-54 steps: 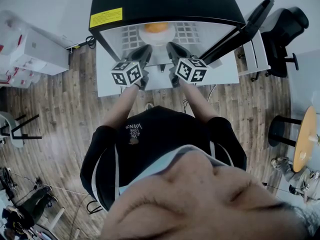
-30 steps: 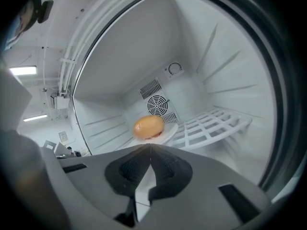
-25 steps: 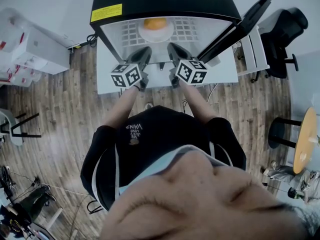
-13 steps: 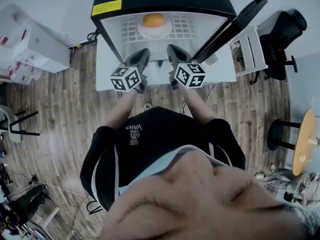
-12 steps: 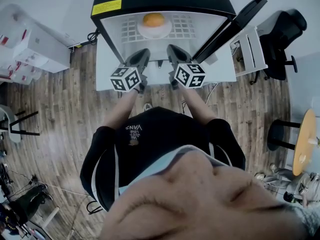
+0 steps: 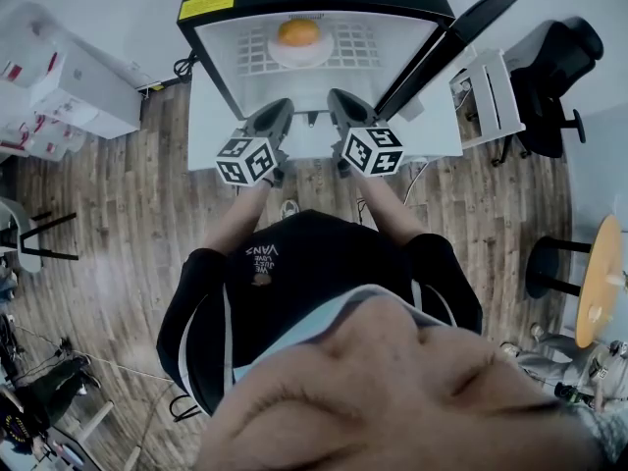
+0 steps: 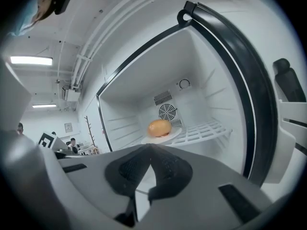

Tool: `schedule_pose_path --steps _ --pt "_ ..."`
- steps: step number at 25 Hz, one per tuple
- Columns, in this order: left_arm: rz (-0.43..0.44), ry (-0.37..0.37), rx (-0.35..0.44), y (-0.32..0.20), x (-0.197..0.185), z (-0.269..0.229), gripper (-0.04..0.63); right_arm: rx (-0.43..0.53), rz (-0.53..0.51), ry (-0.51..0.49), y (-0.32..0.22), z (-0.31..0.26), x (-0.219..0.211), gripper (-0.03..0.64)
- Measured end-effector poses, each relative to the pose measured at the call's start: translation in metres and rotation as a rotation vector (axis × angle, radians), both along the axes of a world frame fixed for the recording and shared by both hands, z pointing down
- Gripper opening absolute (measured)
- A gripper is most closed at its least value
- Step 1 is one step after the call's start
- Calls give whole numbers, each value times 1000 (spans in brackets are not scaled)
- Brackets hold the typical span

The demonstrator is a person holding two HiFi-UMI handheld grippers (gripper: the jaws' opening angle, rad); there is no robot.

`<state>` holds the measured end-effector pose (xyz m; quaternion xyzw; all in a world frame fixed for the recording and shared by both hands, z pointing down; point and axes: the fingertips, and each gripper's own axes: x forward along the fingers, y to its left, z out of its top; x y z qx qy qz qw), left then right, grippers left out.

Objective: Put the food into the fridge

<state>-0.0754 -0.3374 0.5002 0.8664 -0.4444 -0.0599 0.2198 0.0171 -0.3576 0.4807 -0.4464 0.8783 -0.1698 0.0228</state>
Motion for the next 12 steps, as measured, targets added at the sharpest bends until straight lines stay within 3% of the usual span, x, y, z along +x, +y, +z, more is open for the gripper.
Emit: schedule_pose_path --steps 12 --pt "-25 -22 7 35 10 2 21 3 -16 11 33 4 15 12"
